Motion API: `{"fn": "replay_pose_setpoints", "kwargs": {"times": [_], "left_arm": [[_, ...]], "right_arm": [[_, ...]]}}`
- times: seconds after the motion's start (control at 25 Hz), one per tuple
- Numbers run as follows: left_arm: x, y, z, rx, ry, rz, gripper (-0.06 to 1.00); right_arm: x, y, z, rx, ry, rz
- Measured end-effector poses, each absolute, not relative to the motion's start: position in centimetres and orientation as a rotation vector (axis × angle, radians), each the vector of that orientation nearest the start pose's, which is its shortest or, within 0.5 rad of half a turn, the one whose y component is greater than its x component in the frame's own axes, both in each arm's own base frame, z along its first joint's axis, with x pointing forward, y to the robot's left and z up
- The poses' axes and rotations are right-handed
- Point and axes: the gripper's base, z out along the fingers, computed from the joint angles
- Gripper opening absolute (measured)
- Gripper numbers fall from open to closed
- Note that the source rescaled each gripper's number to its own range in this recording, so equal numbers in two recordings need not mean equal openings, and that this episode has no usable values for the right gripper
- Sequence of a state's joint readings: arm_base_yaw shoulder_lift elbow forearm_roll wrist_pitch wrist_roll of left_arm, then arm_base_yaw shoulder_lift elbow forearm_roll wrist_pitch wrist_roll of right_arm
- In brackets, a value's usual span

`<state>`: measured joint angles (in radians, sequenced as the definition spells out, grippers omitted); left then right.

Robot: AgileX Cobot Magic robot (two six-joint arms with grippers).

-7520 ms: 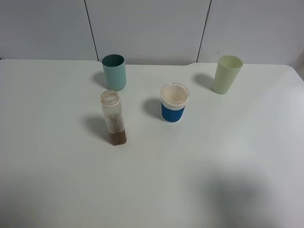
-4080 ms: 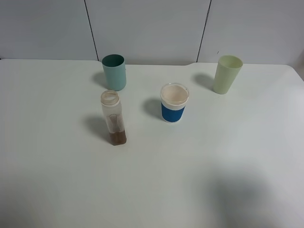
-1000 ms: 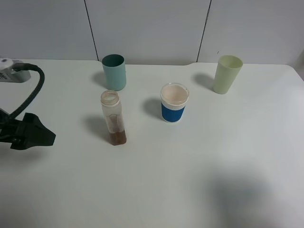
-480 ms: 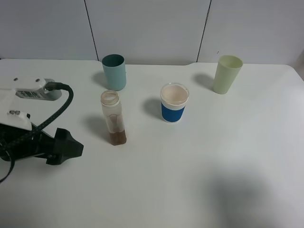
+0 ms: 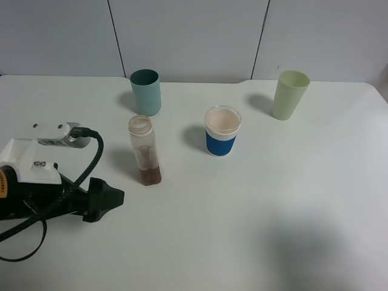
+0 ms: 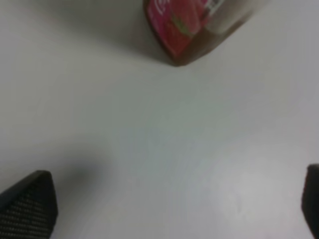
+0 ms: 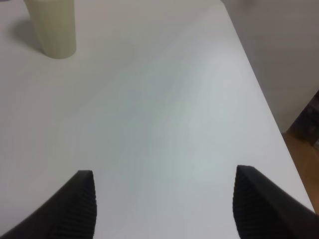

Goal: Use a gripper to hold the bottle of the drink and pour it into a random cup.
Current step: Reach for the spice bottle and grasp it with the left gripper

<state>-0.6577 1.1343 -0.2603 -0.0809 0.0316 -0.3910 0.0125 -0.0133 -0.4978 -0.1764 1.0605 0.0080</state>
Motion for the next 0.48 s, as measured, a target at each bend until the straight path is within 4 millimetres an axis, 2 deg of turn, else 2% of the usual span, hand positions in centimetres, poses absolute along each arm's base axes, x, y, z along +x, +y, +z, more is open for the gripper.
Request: {"fn": "replay_pose_setpoints", "kwargs": {"times": [0.48], "left_arm": [[15.8,-13.4,13.6,0.263,2.322,-0.578,1.0]], "right_arm": [[-0.7,-1.4,27.8,0.005,2.026,-0.198]]}}
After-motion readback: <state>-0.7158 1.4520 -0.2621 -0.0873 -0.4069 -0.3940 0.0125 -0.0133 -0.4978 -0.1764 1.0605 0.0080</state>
